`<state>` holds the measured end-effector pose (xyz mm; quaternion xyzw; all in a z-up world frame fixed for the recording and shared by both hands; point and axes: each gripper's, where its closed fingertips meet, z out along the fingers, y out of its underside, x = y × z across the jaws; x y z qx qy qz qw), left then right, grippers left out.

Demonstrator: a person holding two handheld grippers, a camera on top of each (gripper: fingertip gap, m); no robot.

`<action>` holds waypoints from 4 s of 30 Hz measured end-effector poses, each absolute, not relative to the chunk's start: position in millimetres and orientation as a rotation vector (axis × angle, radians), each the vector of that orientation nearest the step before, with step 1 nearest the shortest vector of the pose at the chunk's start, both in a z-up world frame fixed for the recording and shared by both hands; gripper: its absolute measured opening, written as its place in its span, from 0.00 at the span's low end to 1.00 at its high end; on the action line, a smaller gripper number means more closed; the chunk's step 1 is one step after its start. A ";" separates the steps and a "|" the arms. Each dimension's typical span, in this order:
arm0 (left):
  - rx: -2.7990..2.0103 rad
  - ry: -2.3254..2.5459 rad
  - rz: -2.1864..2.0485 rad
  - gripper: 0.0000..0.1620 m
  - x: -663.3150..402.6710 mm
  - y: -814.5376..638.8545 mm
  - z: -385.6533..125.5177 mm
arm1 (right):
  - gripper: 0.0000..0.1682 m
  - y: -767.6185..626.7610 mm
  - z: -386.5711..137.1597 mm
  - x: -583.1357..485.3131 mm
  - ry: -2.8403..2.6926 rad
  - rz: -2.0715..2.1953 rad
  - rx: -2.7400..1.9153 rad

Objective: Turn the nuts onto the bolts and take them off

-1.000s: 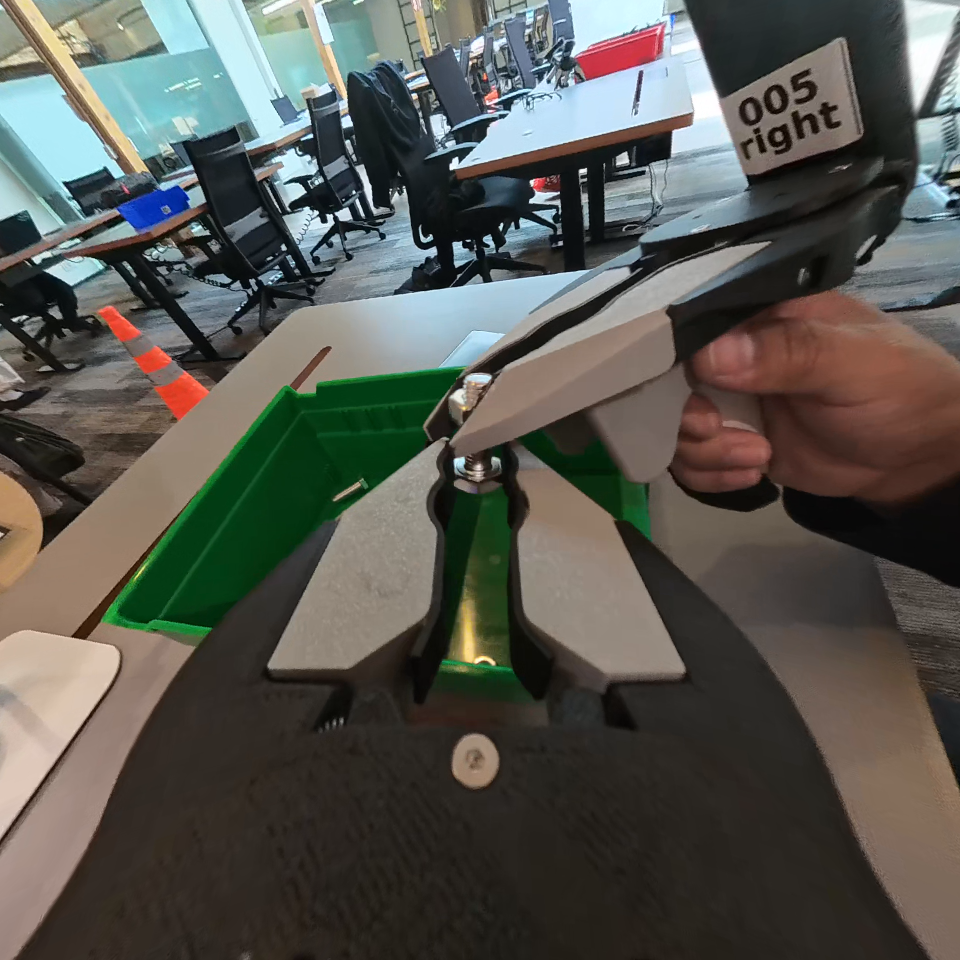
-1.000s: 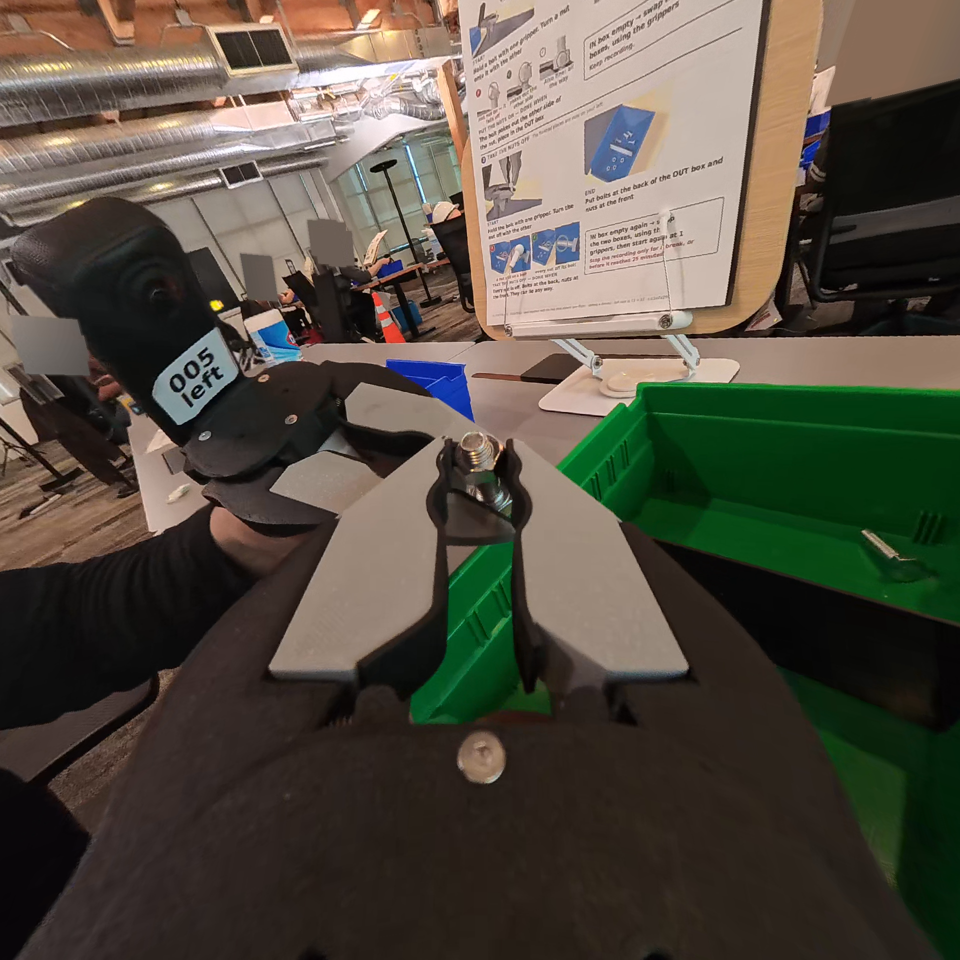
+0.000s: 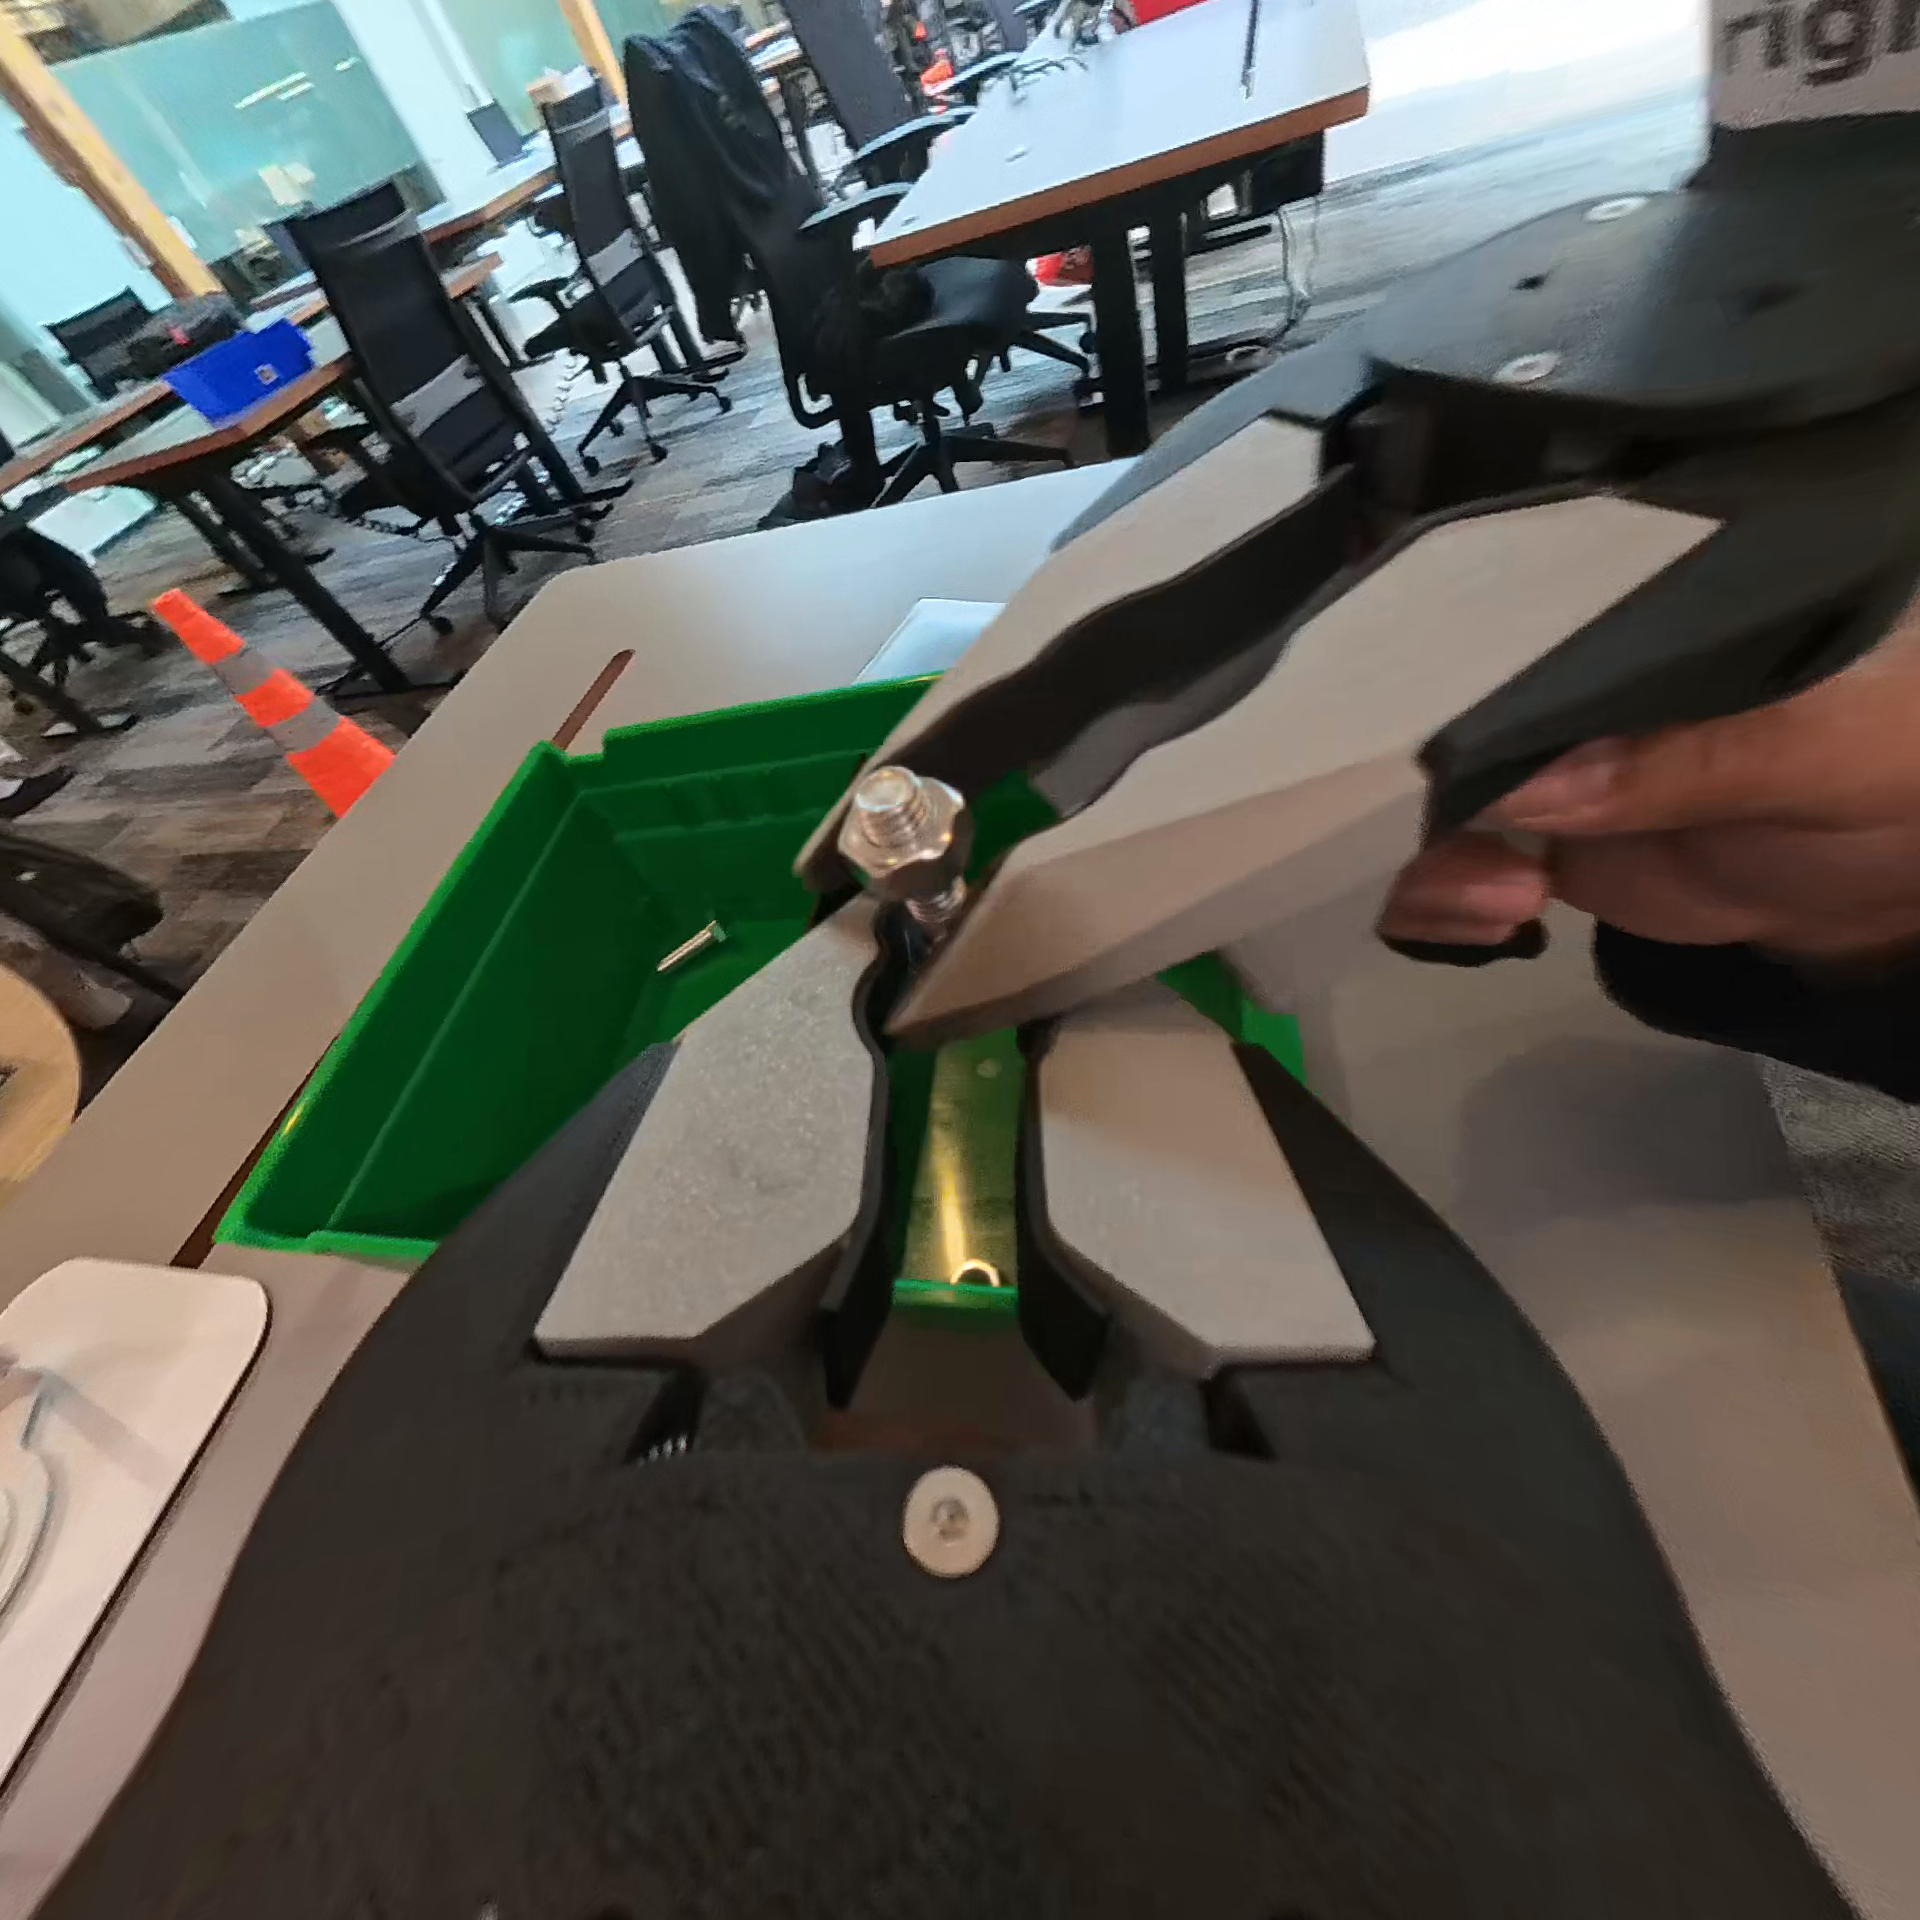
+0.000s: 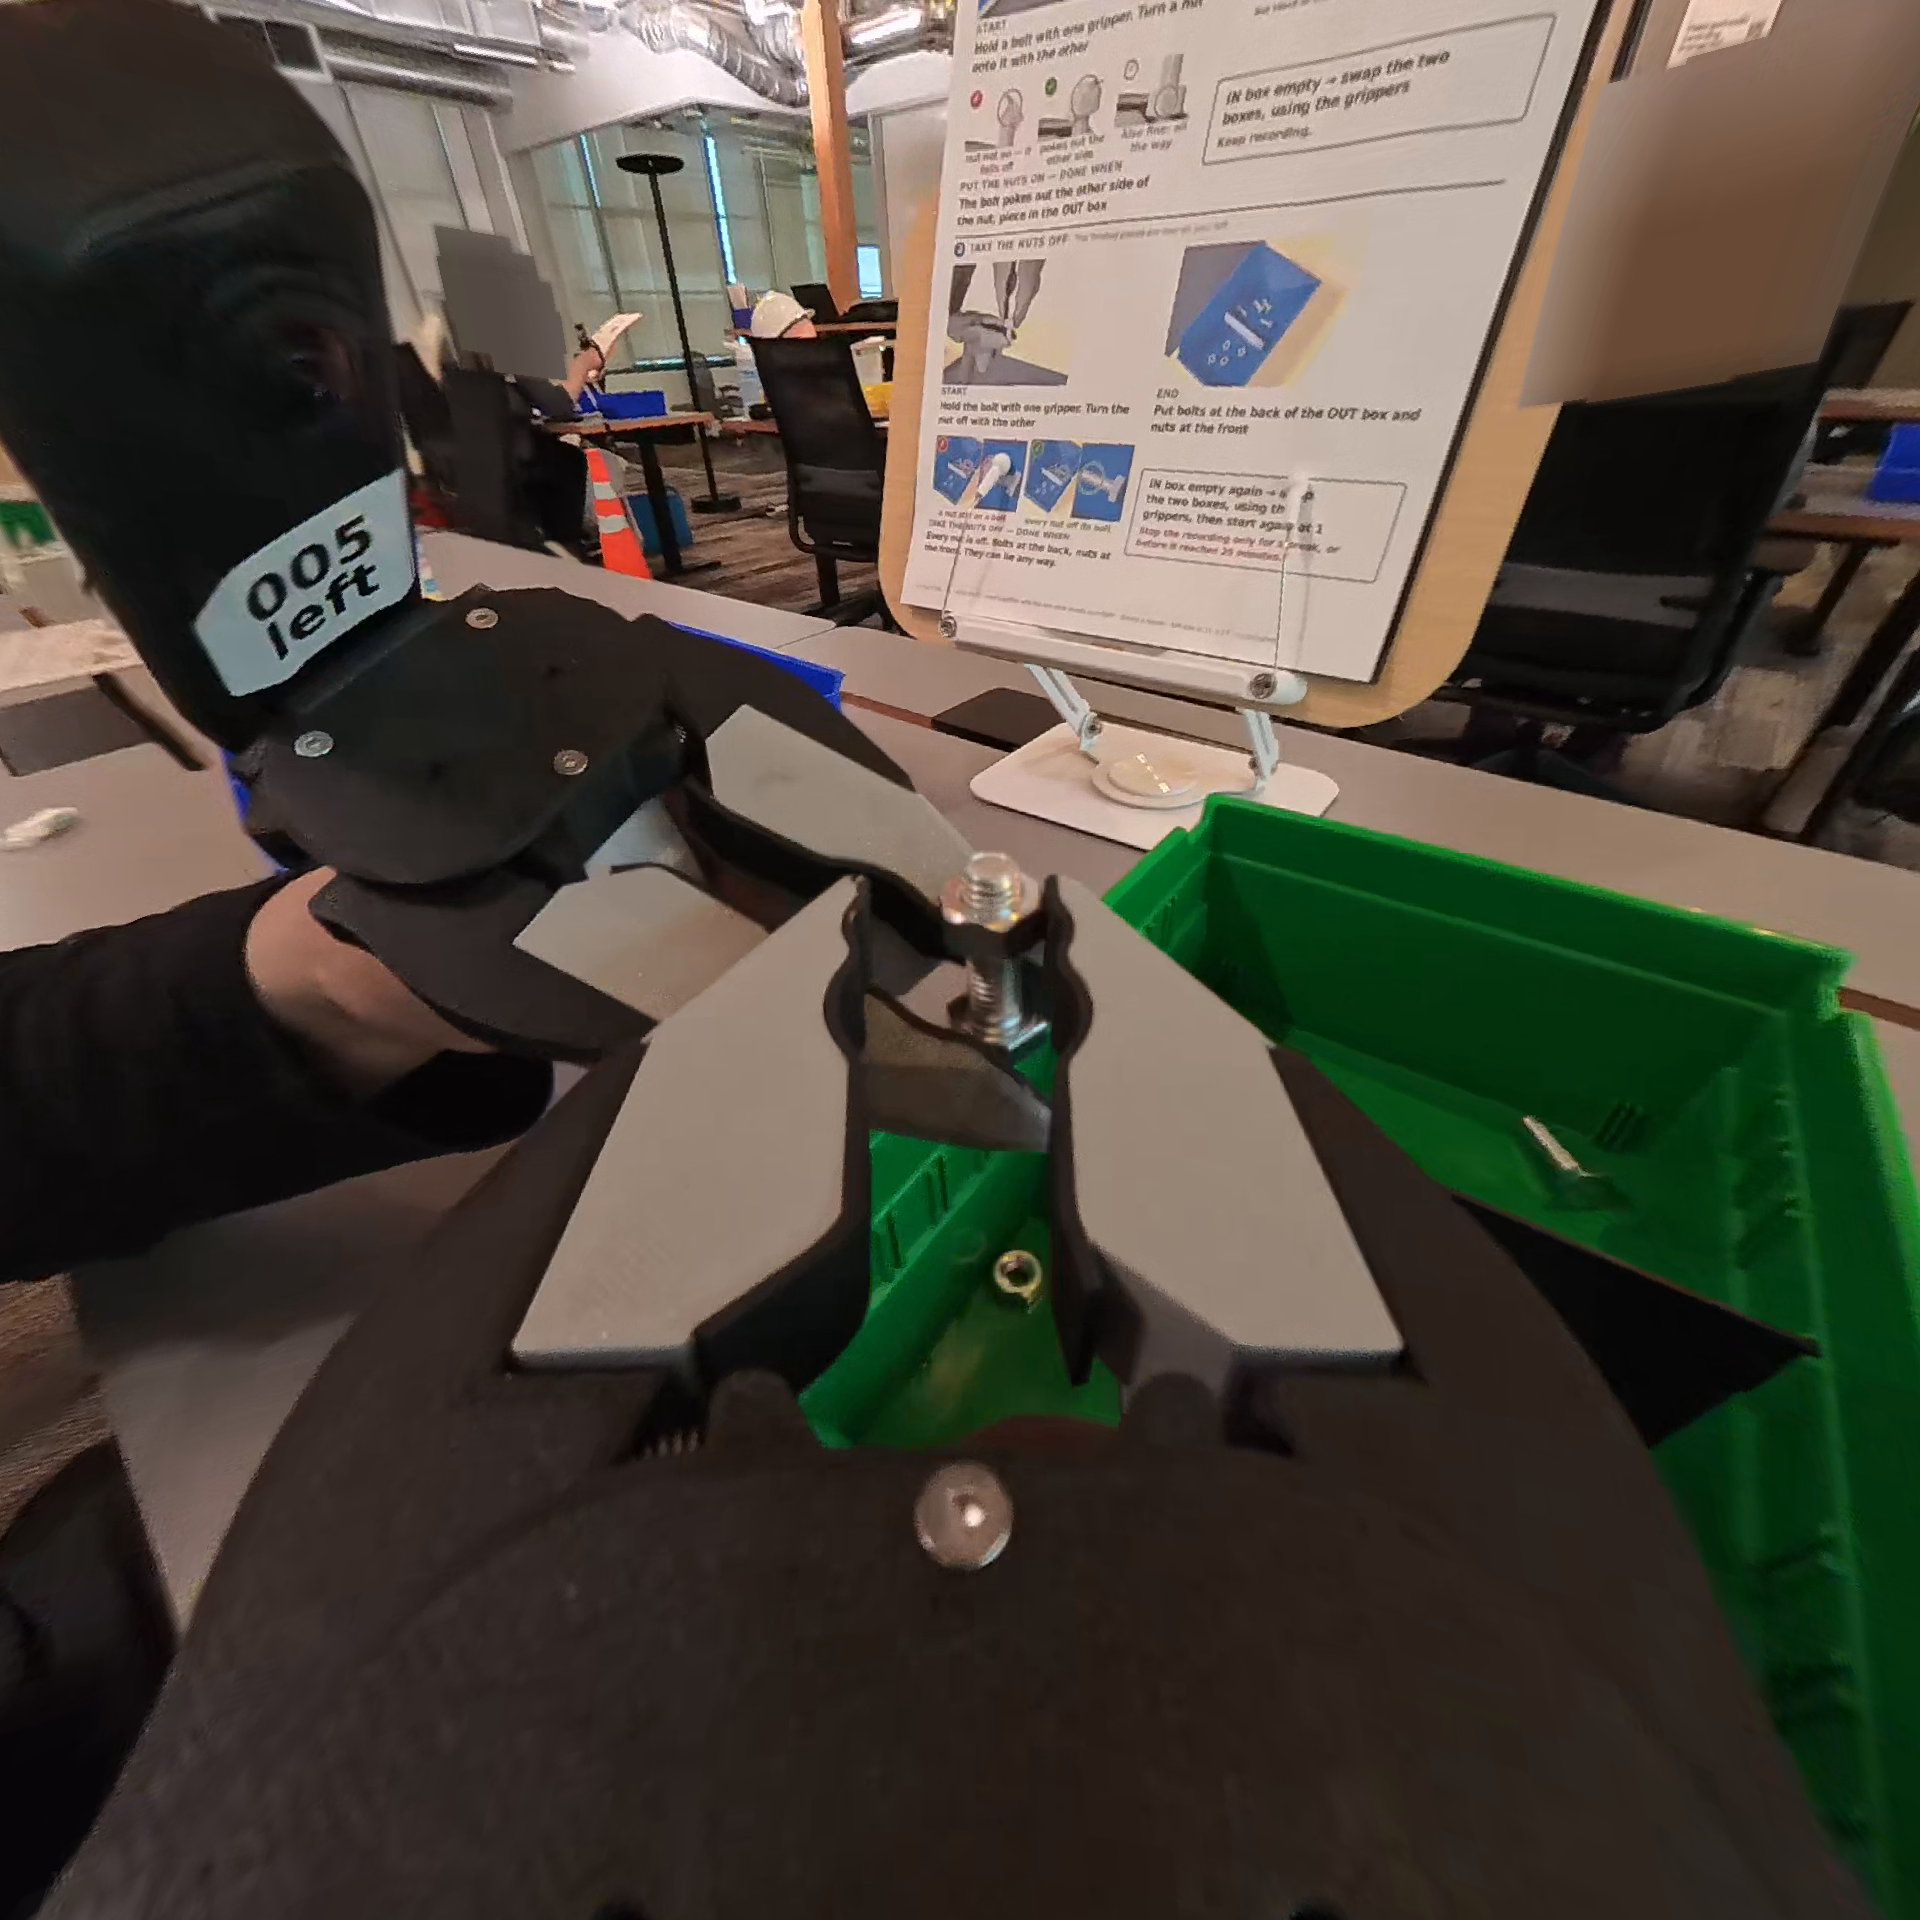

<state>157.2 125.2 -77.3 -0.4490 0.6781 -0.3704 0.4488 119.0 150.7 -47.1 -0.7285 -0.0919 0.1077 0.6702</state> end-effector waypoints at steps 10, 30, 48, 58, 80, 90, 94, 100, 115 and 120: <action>-1.151 1.663 -0.930 0.10 156.3 134.3 -77.8 | 0.17 142.1 -40.9 126.6 -0.185 0.298 -1.632; -1.164 1.655 -0.858 0.10 157.5 147.5 -83.2 | 0.26 141.3 -42.8 133.1 -0.164 0.316 -1.656; -1.117 1.713 -0.932 0.10 159.2 117.5 -83.2 | 0.27 145.6 -39.4 114.3 -0.212 0.348 -1.631; -1.116 1.715 -0.918 0.10 158.8 117.8 -84.0 | 0.26 146.7 -42.6 111.7 -0.216 0.358 -1.646; -1.126 1.706 -0.883 0.10 158.3 126.0 -85.4 | 0.21 141.9 -40.1 117.8 -0.210 0.368 -1.638; -1.172 1.661 -0.871 0.10 154.9 145.0 -81.1 | 0.22 136.0 -33.3 126.9 -0.183 0.397 -1.612; -1.125 1.731 -0.915 0.10 159.7 113.7 -89.0 | 0.26 147.7 -44.0 106.3 -0.217 0.422 -1.646; -1.179 1.663 -0.899 0.10 155.6 141.7 -83.0 | 0.26 131.8 -31.3 136.0 -0.167 0.361 -1.625; -1.132 1.739 -0.850 0.10 158.8 123.3 -93.2 | 0.15 143.3 -47.8 120.6 -0.242 0.321 -1.682; -1.139 1.735 -0.854 0.10 159.4 124.5 -95.0 | 0.06 143.4 -47.6 134.8 -0.170 0.362 -1.670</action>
